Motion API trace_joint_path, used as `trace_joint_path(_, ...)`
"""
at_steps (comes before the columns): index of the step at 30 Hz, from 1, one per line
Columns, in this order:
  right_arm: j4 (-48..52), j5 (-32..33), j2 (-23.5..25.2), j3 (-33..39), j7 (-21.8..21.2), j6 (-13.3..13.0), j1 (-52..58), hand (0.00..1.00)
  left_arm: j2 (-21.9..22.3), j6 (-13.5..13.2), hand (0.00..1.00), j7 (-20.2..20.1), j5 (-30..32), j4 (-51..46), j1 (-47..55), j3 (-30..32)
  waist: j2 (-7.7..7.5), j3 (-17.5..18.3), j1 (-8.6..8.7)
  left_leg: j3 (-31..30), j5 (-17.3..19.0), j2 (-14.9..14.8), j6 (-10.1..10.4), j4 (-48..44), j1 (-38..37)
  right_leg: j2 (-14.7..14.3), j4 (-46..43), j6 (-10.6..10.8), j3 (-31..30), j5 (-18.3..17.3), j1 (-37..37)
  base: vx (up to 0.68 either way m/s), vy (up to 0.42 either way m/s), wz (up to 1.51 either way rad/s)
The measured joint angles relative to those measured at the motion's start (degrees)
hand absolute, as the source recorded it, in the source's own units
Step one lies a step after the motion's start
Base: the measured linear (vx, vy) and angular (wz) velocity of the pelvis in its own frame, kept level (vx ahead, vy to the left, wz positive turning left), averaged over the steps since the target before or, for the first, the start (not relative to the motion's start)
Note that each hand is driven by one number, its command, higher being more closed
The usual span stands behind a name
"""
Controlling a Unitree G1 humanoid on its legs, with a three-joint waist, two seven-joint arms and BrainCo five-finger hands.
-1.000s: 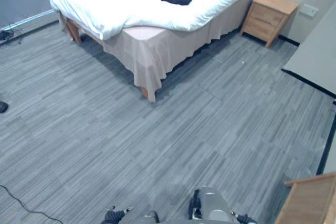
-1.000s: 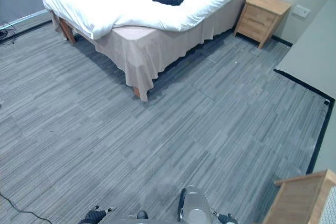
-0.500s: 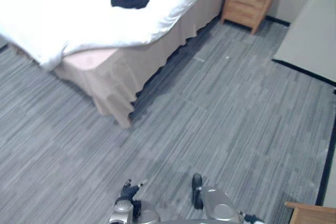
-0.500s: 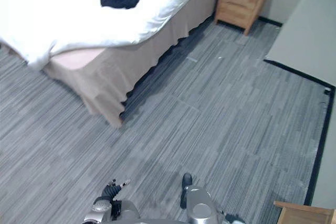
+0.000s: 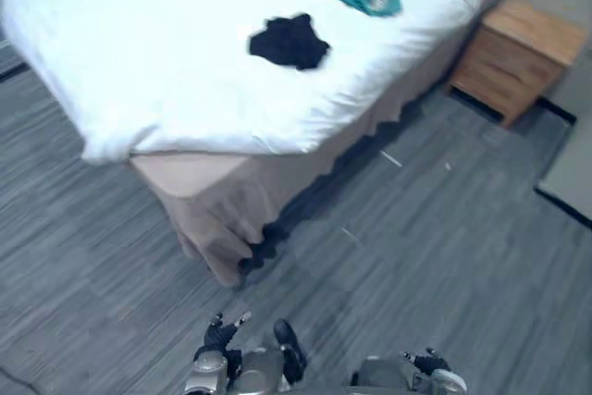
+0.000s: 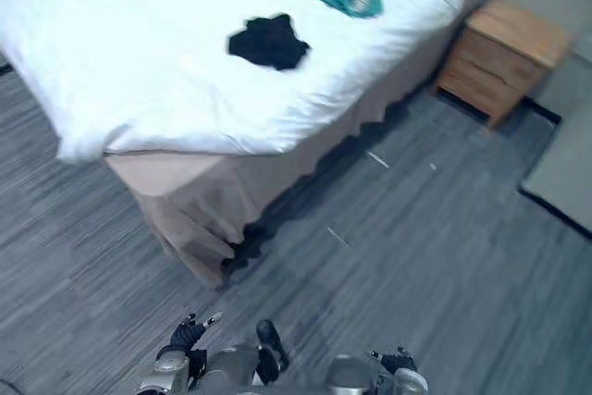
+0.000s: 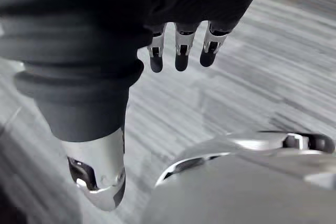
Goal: Tidy the bed and pick cloth on bed and put in laundry
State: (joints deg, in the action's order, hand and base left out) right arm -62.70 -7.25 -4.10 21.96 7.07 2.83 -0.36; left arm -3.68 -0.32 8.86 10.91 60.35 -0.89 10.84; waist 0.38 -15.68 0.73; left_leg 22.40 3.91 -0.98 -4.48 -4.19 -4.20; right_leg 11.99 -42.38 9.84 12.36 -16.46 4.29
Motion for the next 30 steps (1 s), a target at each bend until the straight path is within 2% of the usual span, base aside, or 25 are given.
trace_joint_path(1,0.0,0.1,0.0,0.1,0.0,0.0,0.0,0.0,-0.2,0.1,0.0,0.0,0.0,0.1,0.1,0.0,0.03,0.0,0.07,-1.7,0.3,0.0,0.5,0.2,-0.8,-0.2,4.1,-0.2,-1.0,0.0,0.5,0.32,-0.154,1.21)
trace_joint_path(2,0.0,0.2,0.1,0.1,0.0,-0.1,0.0,0.0,-0.3,0.0,0.0,0.0,0.0,0.5,0.3,0.0,0.0,0.1,0.1,-4.4,0.9,0.0,1.6,0.3,-1.6,-1.5,13.3,-0.2,-5.2,0.3,1.7,0.37,-0.241,1.41)
trace_joint_path(3,0.0,0.7,0.2,0.5,0.0,0.0,0.0,0.0,-0.4,0.0,0.0,0.0,0.0,0.6,0.4,0.0,-0.35,0.5,0.14,-7.2,1.4,0.1,3.0,0.2,-2.0,-2.4,23.0,-0.6,-11.2,3.1,2.4,0.35,-0.269,1.41)
trace_joint_path(5,-0.2,1.2,0.5,1.2,0.0,0.1,0.1,0.0,-0.7,0.0,0.0,0.0,0.0,0.8,0.4,0.1,-1.46,1.1,0.08,-9.1,1.9,0.2,4.1,0.2,-2.3,-2.7,30.7,-0.5,-15.2,7.7,2.5,0.36,-0.394,1.07)
trace_joint_path(6,-2.2,2.0,1.8,2.6,0.0,0.2,0.7,0.0,-2.0,0.1,0.0,0.0,0.0,1.2,1.0,1.7,-2.97,1.8,0.11,-12.8,3.0,1.5,6.6,0.6,-3.9,-1.8,32.9,-0.5,-18.2,19.2,2.5,0.33,-0.401,0.93)
trace_joint_path(7,-2.4,2.3,1.0,3.0,-0.1,0.2,0.8,0.0,-0.9,0.3,0.0,0.0,0.1,1.3,1.4,2.8,-1.91,2.1,0.0,-12.8,2.5,-0.2,7.8,1.3,-4.4,-3.1,32.4,-1.2,-16.9,19.4,2.1,0.38,-0.434,0.95)
trace_joint_path(8,-2.4,2.4,0.1,4.2,-0.2,0.3,1.3,0.0,0.7,0.3,0.0,0.0,0.4,1.1,2.8,4.1,0.75,3.6,0.31,-11.8,2.0,-2.4,9.2,2.6,-4.6,-4.4,35.0,-2.0,-14.8,18.8,0.4,0.27,-0.268,0.47)
trace_joint_path(9,-2.4,2.4,-0.5,5.3,-0.1,0.3,1.3,0.0,2.3,0.4,0.0,0.0,0.9,1.2,2.9,5.8,2.69,3.7,0.79,-11.7,1.9,-4.5,9.4,3.5,-5.1,-6.1,36.8,-2.7,-12.9,19.0,-1.3,0.31,-0.316,0.5)
trace_joint_path(10,-2.4,2.4,-0.6,5.3,-0.2,0.3,1.2,0.0,2.6,0.4,0.0,0.0,0.9,1.2,3.0,6.6,2.98,3.7,1.0,-11.9,1.4,-5.2,10.1,3.9,-5.2,-6.7,37.0,-3.1,-12.1,18.8,-1.7,0.18,-0.222,0.51)
trace_joint_path(12,-2.8,2.4,-0.2,5.6,-0.6,0.3,1.3,0.0,2.5,0.4,0.0,0.0,0.7,1.0,3.2,8.5,2.48,3.7,1.21,-12.9,0.4,-7.4,11.5,5.4,-5.9,-9.0,37.6,-5.0,-9.6,18.0,-3.0,0.12,-0.193,0.41)
trace_joint_path(16,-2.6,2.4,0.8,6.4,-0.5,0.2,1.8,0.0,2.9,0.0,0.0,1.9,-5.6,-0.7,3.4,10.2,1.69,4.0,1.15,-13.9,0.2,-8.4,11.8,5.5,-5.4,-9.9,38.4,-5.9,-8.3,17.9,-3.2,0.03,-0.088,0.17)
trace_joint_path(20,0.6,2.3,1.7,6.3,0.8,-0.2,5.8,0.0,3.2,-0.7,0.0,6.8,-11.5,-15.4,6.1,12.4,1.3,4.4,0.31,-14.3,0.1,-8.1,11.8,5.6,-4.5,-9.8,40.7,-5.8,-7.6,18.7,-4.2,-0.01,-0.006,0.1)
trace_joint_path(21,1.4,2.2,1.9,6.2,0.9,-0.3,7.2,0.0,2.2,-1.6,0.0,8.2,-12.2,-20.5,6.4,12.6,1.38,4.5,-0.16,-14.3,0.1,-8.1,11.8,5.7,-4.5,-9.8,41.4,-5.9,-7.5,19.0,-4.5,-0.01,0.006,0.08)
trace_joint_path(24,2.5,2.1,1.9,5.0,1.7,-0.3,9.4,0.0,-1.4,-4.0,0.0,11.6,-13.2,-30.9,5.7,14.4,1.72,4.7,-0.08,-14.4,0.1,-8.1,11.8,5.8,-4.2,-9.8,42.9,-5.9,-6.8,19.8,-5.1,0.0,0.003,0.01)
trace_joint_path(30,3.5,2.1,1.6,5.0,1.6,-0.3,10.8,0.0,-8.0,-5.8,0.0,15.4,-12.4,-45.3,-2.4,11.3,2.8,5.3,0.08,-15.2,-0.1,-8.1,11.8,5.8,-2.4,-9.9,44.8,-6.3,-5.9,20.8,-4.6,0.0,-0.005,0.07)
